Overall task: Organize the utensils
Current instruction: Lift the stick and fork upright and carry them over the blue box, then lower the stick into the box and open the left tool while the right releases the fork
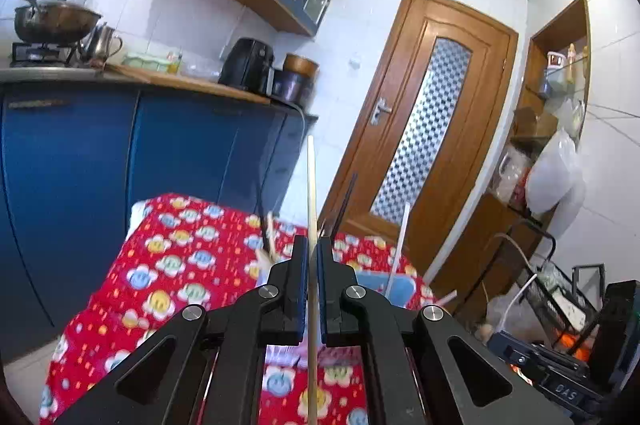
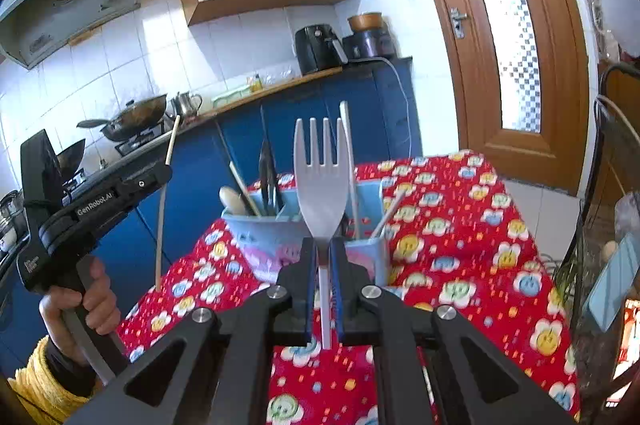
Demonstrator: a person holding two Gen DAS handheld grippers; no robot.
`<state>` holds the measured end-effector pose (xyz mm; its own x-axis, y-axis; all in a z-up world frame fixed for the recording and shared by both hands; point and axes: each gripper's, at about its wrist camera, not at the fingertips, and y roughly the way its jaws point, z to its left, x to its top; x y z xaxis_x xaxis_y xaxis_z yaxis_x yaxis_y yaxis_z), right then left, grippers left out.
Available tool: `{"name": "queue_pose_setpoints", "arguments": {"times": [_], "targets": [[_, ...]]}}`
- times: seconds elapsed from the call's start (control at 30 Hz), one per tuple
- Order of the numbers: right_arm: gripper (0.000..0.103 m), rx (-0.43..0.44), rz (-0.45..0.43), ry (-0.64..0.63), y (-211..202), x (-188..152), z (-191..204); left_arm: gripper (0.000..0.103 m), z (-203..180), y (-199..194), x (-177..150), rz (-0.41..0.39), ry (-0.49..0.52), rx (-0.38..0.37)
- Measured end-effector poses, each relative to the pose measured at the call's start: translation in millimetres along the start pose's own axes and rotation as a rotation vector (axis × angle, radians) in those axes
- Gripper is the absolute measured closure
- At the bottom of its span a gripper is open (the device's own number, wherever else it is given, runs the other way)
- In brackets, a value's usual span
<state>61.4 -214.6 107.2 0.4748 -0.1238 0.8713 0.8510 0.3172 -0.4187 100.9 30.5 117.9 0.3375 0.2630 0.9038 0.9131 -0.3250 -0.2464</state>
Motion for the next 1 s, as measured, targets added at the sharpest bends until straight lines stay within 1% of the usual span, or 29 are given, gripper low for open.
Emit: {"name": "queue_pose_setpoints", "arguments": {"times": [0.17, 0.33, 0.4, 0.57, 0.77, 0.87, 1.0], "targets": [[0.094, -0.021, -0.046, -0.016, 5, 18, -3, 0.099, -8, 17, 8, -0.066, 0.023, 0.012], [0.094, -0.018, -0.069, -0.018, 13, 31, -6, 0.099, -15, 39, 16, -0.103, 0.036, 0.029], [0.094, -0.019, -0.079, -0.023, 17, 36, -7, 0.099, -18, 47, 18, -0.132, 0.051, 0.036], [0.094, -0.025, -0.103, -0.048, 31, 46, -10, 0.099, -24, 67, 18, -0.193, 0.098, 0.091], [0.094, -0.032, -0.113, -0.066, 51, 54, -13, 0.099, -20, 89, 12, -0.247, 0.088, 0.138], [0.094, -0.04, -0.113, -0.078, 62, 56, -15, 0.099, -19, 98, 7, -0.256, 0.093, 0.157], [0.094, -0.055, -0.093, -0.094, 80, 57, -18, 0.099, -17, 107, -4, -0.245, 0.108, 0.171]]}}
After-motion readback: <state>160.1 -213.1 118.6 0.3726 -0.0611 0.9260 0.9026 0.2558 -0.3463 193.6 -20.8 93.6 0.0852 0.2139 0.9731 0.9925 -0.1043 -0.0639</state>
